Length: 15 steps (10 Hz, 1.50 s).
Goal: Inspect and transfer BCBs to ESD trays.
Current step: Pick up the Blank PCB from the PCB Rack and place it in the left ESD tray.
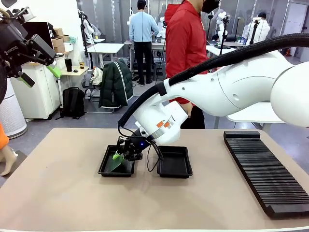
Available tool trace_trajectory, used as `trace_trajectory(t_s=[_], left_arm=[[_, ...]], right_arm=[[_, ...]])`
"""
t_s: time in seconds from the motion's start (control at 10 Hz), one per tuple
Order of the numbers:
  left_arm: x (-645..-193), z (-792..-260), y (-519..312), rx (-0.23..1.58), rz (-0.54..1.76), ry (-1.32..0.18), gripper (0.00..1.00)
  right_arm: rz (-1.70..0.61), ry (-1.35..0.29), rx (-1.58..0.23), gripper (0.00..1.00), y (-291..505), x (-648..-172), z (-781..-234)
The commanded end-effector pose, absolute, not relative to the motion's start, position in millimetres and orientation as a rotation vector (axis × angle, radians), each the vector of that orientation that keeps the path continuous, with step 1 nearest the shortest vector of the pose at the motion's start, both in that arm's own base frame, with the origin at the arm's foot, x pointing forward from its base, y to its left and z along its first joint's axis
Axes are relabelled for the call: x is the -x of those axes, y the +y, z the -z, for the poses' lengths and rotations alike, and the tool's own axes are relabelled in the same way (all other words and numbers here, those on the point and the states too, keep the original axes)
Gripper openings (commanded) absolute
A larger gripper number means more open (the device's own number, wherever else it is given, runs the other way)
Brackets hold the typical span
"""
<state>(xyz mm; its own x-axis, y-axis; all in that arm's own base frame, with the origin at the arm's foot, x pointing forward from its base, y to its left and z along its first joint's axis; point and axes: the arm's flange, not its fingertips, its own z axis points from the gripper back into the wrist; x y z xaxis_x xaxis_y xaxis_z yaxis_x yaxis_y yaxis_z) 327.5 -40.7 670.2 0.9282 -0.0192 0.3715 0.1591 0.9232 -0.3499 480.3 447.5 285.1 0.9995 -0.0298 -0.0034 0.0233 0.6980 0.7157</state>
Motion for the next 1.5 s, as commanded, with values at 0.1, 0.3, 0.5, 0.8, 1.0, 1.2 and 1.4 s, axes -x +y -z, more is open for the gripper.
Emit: trace_trajectory(t_s=[0.1, 0.3, 0.5, 0.8, 1.0, 1.2, 1.4], left_arm=[[-328.0, -669.4, -40.4, 0.386, 0.092, -0.373, 1.00], [-328.0, -669.4, -40.4, 0.386, 0.092, -0.373, 1.00], [-328.0, -669.4, -40.4, 0.386, 0.092, -0.373, 1.00], [-328.0, -669.4, -40.4, 0.386, 0.092, -0.373, 1.00], [-328.0, -669.4, -40.4, 0.386, 0.092, -0.373, 1.00], [-328.0, -669.4, -40.4, 0.386, 0.092, -0.373, 1.00], [-328.0, -669.4, -40.4, 0.386, 0.092, -0.373, 1.00]], right_arm=[[0.032, -0.015, -0.656, 0.32, 463.9, -481.1, -316.8], [0.022, 0.007, -0.532, 0.48, 475.1, -486.6, -335.7], [0.011, 0.015, -0.374, 0.67, 487.8, -492.0, -358.6], [0.012, 0.026, -0.165, 1.00, 492.3, -490.6, -393.3], [0.040, 0.032, -0.088, 1.00, 483.8, -485.8, -410.7], [0.045, 0.038, -0.057, 1.00, 478.5, -483.6, -417.7], [0.072, 0.031, -0.052, 1.00, 476.4, -487.3, -420.5]])
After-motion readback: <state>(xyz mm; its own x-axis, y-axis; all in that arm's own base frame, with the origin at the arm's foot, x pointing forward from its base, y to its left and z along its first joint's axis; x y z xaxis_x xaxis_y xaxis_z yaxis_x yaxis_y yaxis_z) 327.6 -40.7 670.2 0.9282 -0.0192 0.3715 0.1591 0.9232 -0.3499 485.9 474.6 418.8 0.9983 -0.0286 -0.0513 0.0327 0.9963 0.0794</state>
